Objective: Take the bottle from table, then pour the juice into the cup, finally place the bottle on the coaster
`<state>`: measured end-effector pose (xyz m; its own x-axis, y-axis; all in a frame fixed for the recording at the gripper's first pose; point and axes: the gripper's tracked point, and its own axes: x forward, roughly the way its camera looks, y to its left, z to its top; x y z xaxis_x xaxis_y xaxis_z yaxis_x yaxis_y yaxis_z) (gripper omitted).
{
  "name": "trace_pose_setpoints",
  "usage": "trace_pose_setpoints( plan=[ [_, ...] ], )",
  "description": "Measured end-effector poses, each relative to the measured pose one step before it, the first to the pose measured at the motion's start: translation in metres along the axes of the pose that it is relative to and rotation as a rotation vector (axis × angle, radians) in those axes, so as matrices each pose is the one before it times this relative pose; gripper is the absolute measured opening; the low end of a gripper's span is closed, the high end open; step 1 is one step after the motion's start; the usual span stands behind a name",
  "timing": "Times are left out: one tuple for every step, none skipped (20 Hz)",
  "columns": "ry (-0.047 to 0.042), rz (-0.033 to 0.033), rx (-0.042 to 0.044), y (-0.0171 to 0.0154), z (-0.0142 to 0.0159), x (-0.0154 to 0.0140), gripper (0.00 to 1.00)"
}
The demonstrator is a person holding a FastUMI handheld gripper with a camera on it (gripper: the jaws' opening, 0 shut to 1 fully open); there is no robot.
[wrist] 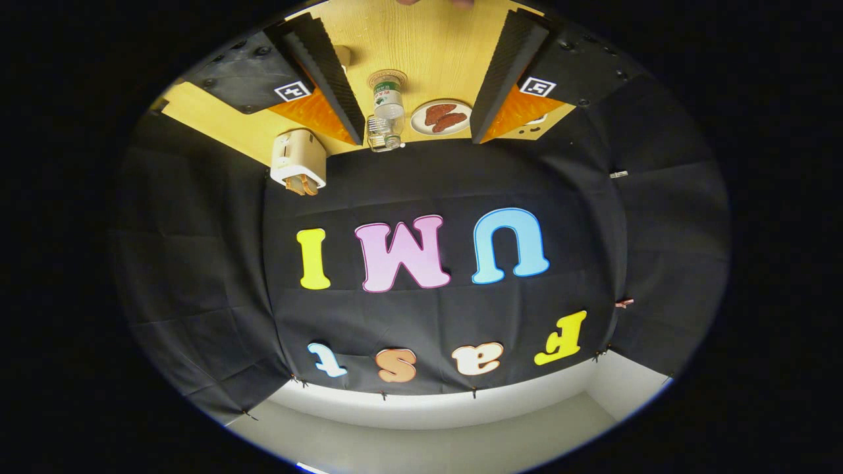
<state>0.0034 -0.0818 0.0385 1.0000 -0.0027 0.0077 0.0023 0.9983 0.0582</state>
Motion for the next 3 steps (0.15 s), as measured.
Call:
trace_pose_setpoints(
  plan=[
    [0.00059,0.01143,-0.00417,-0.0007,0.00263,-0.00117,0.98],
    [-0.00217,0.01292,-0.0031,-0.0001,0.00352,-0.00059,0.98],
    [-0.00395,0.0078,-0.00462,-0.00112,0.00319,-0.00078,0.98]
  ],
)
